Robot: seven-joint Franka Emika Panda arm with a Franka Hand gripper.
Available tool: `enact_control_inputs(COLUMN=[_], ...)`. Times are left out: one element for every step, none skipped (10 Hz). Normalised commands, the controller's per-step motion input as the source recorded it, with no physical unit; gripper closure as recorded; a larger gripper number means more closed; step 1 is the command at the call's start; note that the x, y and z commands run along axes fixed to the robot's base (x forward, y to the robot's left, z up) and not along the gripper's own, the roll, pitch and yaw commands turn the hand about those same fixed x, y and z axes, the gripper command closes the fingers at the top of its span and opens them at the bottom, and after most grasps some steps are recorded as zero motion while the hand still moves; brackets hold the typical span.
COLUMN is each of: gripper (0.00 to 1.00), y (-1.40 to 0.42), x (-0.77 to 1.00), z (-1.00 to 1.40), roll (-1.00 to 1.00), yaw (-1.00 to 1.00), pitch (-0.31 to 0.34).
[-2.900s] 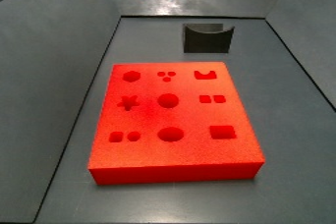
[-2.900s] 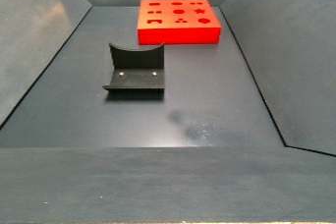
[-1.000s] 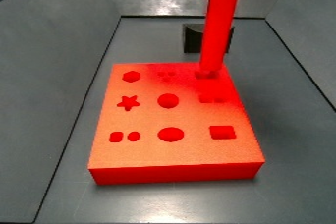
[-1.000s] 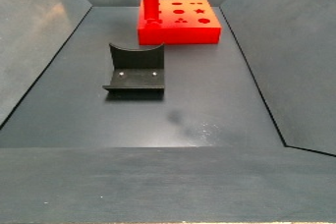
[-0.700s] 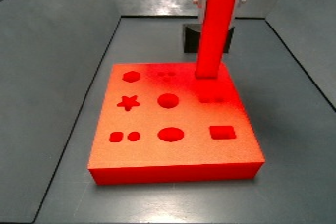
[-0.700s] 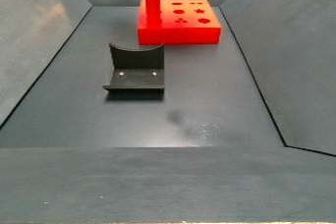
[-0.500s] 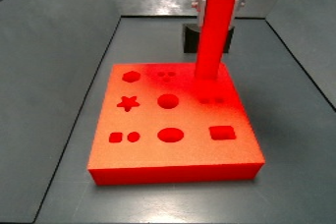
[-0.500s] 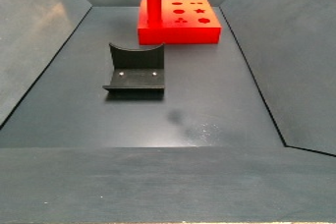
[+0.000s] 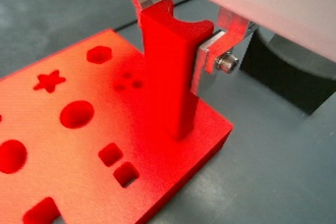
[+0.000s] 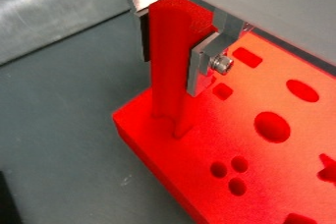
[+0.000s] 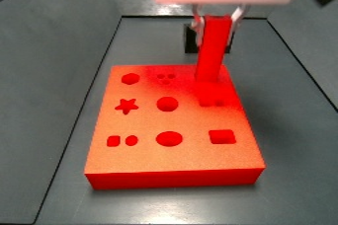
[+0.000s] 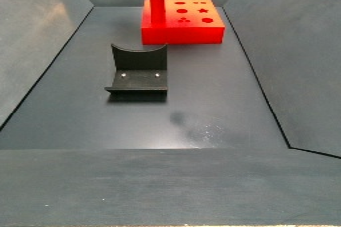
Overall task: Pick up the arch object. Move up. Place the arch object on the fixture. Regrasp the arch object. Rotate the arch object. Move to above the board. Insert the arch object.
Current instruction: Insert the arch object.
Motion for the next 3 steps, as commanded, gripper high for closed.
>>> enact_control_inputs(gripper=[1.0,1.0,1.0], y=[0.0,0.0,0.0], x=[0.0,-0.01,0.0], z=[-0.1,-0.06,0.0], roll=[0.0,0.0,0.0], yaw=[0.0,0.0,0.0], pitch=[-0.106,-0.113,0.0])
